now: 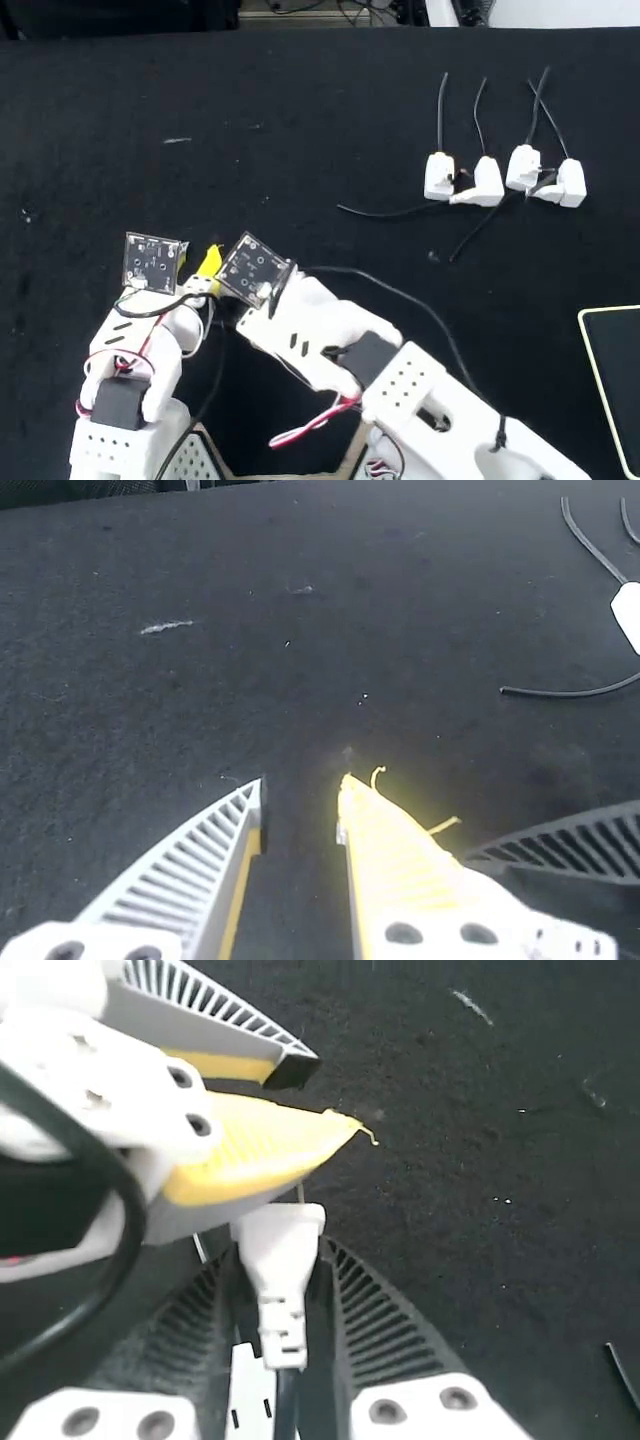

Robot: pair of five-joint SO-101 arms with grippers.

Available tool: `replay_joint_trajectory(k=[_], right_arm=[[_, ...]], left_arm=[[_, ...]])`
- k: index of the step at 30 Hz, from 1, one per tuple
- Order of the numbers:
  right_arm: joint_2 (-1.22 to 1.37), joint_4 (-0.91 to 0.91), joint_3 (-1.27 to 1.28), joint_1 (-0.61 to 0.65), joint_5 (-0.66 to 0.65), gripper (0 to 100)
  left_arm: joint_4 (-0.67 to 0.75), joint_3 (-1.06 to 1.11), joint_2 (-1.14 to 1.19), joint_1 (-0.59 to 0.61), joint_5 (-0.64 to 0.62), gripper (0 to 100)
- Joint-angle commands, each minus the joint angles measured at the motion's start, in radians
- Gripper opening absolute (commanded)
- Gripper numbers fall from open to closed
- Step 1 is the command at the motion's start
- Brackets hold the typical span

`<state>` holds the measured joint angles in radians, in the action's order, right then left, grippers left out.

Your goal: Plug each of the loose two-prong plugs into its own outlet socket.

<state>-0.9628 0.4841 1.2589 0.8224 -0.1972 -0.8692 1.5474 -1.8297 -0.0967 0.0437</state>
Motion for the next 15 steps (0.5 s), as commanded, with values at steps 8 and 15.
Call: replay_joint_trajectory(k=[8,15], right_arm=[[-0.051,-0.002,-0.021,0.005,0.008,1.0],[0.038,-0.074,-0.013,0.002,0.011,1.0]], left_arm=[[-0.006,0.008,0.008,0.007,0.014,13],[-0.012,0.002,0.008,-0.01,0.008,13]])
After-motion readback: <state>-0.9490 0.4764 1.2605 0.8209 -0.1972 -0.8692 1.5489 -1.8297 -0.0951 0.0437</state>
